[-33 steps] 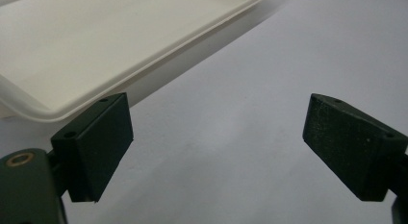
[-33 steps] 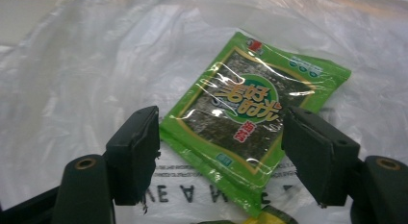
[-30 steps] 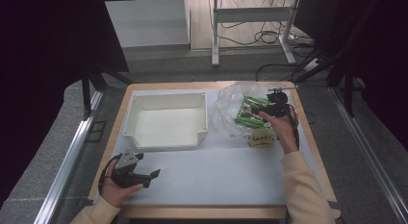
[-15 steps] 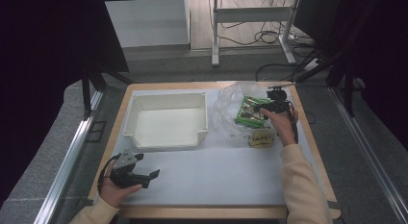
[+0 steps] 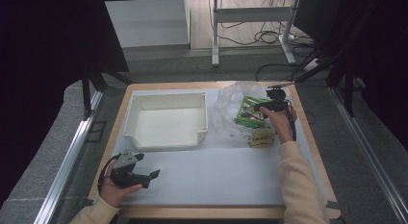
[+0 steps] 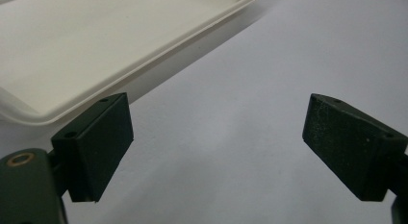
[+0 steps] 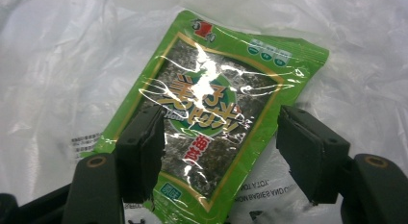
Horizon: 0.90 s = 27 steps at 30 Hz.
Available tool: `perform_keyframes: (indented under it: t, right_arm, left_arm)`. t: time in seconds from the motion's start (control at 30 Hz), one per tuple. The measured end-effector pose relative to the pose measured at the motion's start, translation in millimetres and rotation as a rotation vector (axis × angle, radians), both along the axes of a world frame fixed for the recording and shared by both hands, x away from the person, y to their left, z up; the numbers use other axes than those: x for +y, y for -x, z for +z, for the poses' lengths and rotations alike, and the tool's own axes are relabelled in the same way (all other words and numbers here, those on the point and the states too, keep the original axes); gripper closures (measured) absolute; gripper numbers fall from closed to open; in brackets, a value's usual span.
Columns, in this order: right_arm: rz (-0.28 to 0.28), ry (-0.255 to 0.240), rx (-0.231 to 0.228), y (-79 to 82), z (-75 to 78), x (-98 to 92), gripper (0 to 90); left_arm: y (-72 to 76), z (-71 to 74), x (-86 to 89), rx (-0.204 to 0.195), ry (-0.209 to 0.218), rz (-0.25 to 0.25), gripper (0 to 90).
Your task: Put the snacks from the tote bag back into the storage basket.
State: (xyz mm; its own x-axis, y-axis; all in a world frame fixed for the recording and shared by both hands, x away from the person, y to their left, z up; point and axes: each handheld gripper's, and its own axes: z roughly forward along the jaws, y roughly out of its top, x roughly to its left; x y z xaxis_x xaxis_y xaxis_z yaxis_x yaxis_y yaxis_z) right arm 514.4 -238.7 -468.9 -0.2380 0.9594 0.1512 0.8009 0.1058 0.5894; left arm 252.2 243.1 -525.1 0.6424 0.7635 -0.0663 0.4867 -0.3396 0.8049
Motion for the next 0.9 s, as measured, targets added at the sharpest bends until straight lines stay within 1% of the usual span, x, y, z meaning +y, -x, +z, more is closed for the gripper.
perform_keyframes:
  t: [0.07, 0.17, 0.3, 0.37, 0.43, 0.53, 0.6, 0.77, 0.83, 0.9]
  right_arm:
    - [-0.008, 0.011, 0.014, -2.0, -2.0, -0.2, 35.5]
    - [-0.021, 0.005, 0.025, -4.7, -4.5, -1.4, 35.8]
    - [-0.044, 0.006, 0.056, -9.9, -8.6, -2.8, 36.0]
    - [-0.046, 0.021, 0.057, -12.0, -10.2, -3.3, 36.5]
    - [-0.048, 0.020, 0.058, -13.6, -11.3, -4.1, 38.3]
    - [-0.058, 0.019, 0.075, -15.3, -13.6, -4.0, 38.7]
    - [-0.061, 0.030, 0.076, -16.0, -15.3, -4.2, 38.8]
    - [-0.087, 0.018, 0.096, -18.1, -19.6, -5.9, 41.5]
    - [-0.089, 0.023, 0.107, -18.5, -20.6, -5.4, 42.5]
    - [-0.096, 0.026, 0.108, -18.6, -21.0, -4.7, 44.2]
  left_arm:
    - [0.2, 0.1, -0.1, -0.001, -0.002, -0.002, 10.3]
    - [0.5, 0.4, 0.6, -0.003, 0.004, 0.000, 10.4]
    - [0.5, 0.7, 1.5, -0.003, 0.006, 0.002, 10.3]
    - [0.6, 0.7, 1.4, -0.004, 0.005, 0.002, 10.4]
    - [0.7, 0.7, 1.4, -0.004, 0.005, 0.002, 10.4]
    - [0.7, 0.7, 1.5, -0.005, 0.005, 0.003, 10.4]
    - [0.6, 0.7, 1.5, -0.005, 0.004, 0.002, 10.4]
    - [0.9, 0.7, 1.3, -0.006, 0.003, 0.003, 10.3]
    - [0.9, 0.7, 1.3, -0.006, 0.002, 0.004, 10.3]
    - [1.0, 0.7, 1.2, -0.006, 0.002, 0.003, 10.4]
